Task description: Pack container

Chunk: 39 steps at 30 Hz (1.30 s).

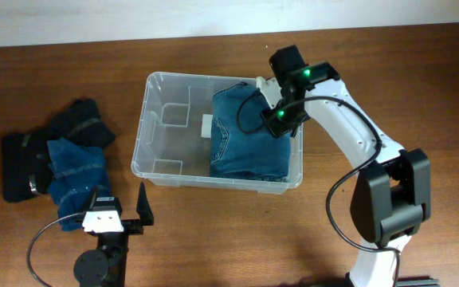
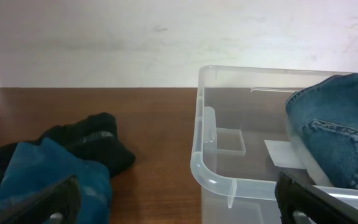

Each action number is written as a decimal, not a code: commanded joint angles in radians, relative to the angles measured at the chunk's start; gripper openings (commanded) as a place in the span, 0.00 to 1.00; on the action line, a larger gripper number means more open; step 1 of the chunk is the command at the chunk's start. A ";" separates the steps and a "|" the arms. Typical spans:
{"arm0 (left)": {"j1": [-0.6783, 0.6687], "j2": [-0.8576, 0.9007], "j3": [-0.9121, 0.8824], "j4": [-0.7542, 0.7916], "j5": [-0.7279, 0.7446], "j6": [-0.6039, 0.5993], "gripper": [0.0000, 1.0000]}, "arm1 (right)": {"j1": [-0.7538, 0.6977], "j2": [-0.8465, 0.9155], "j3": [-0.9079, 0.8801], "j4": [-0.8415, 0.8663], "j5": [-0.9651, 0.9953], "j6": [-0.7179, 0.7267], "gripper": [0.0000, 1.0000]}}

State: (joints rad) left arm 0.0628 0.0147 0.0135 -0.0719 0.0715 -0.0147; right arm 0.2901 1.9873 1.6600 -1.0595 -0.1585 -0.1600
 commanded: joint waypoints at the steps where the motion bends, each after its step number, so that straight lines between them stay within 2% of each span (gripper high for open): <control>1: -0.004 -0.008 -0.005 -0.004 0.000 0.019 0.99 | -0.056 0.018 -0.058 -0.006 0.065 0.021 0.17; 2: -0.004 -0.008 -0.005 -0.004 0.000 0.019 0.99 | -0.062 0.014 -0.051 -0.016 0.065 0.020 0.18; 6: -0.004 -0.008 -0.004 -0.005 -0.006 0.019 0.99 | -0.079 0.008 0.026 -0.086 0.058 0.020 0.44; 9: -0.004 -0.008 -0.004 -0.005 -0.008 0.019 0.99 | -0.081 0.006 0.134 -0.177 0.058 0.021 0.48; 11: -0.004 -0.008 -0.004 -0.005 -0.008 0.019 0.99 | -0.080 0.006 0.210 -0.252 0.055 0.030 0.57; 18: -0.004 -0.008 -0.004 -0.005 -0.008 0.019 0.99 | -0.090 0.005 0.248 -0.356 0.098 0.096 0.59; 23: -0.004 -0.008 -0.004 -0.005 -0.008 0.019 0.99 | -0.115 0.005 0.248 -0.367 0.202 0.200 0.59; 30: -0.004 -0.008 -0.004 -0.005 -0.008 0.019 0.99 | -0.130 0.005 0.248 -0.357 0.294 0.255 0.59; 37: -0.004 -0.008 -0.004 -0.005 -0.008 0.019 0.99 | -0.130 0.012 0.247 -0.346 0.294 0.255 0.39; 39: -0.004 -0.008 -0.004 -0.005 -0.008 0.019 0.99 | -0.130 0.018 0.242 -0.344 0.294 0.255 0.38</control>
State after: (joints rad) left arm 0.0628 0.0147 0.0135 -0.0719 0.0711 -0.0147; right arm 0.1646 1.9888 1.8908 -1.4094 0.1112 0.0822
